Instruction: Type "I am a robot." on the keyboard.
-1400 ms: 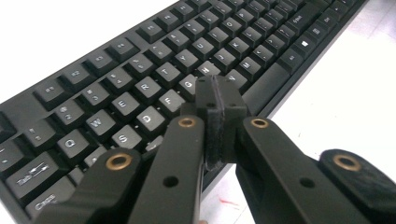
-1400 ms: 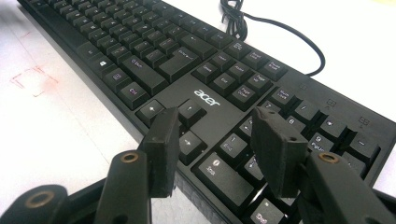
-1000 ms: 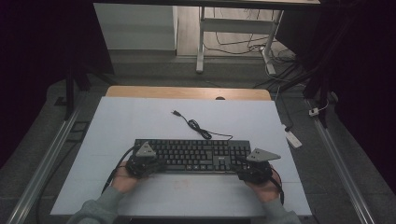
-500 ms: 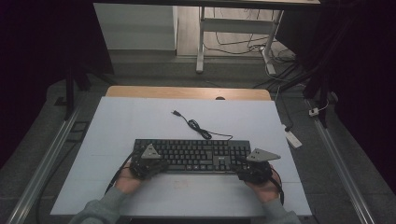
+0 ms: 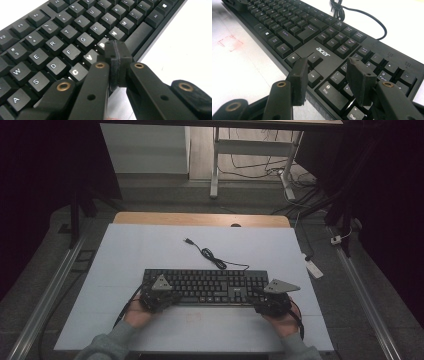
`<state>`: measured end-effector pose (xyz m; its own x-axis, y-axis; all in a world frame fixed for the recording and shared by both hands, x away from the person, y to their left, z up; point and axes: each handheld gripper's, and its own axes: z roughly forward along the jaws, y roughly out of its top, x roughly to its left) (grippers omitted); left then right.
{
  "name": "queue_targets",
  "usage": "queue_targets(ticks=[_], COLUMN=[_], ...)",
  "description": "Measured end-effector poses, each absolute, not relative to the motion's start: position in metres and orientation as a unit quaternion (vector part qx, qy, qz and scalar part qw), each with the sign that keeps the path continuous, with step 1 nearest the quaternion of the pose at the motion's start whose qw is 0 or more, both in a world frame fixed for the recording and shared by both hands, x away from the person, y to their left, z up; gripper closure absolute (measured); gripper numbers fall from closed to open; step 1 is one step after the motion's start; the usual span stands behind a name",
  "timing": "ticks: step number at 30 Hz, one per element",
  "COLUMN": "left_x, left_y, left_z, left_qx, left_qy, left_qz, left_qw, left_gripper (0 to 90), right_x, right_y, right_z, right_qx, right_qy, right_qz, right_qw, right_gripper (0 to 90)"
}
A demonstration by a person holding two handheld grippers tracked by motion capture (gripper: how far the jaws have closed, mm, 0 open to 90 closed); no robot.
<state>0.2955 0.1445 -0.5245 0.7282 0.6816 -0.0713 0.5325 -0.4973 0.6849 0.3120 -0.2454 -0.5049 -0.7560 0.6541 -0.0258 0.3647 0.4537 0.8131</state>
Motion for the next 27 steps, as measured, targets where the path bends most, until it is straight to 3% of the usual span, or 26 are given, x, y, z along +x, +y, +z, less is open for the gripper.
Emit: queue_targets(ticks=[6,19,27], left_x=[0.293,0.291,0.291], left_y=[0.151,0.173,0.181], left_z=[-0.516,-0.501,-0.495], left_qx=[0.847,0.801,0.793], left_qy=[0.356,0.401,0.413], left_qz=[0.113,0.124,0.127], left_qw=[0.379,0.427,0.43], left_gripper=[87.7,46.2,40.3], right_x=[0.312,0.312,0.312], right_y=[-0.246,-0.247,-0.247], right_z=[-0.504,-0.505,-0.505], right_qx=[0.304,0.305,0.305], right_qy=[0.833,0.832,0.833], right_qz=[0.43,0.43,0.43], right_qw=[0.17,0.171,0.171], right_gripper=[52.1,51.9,51.9])
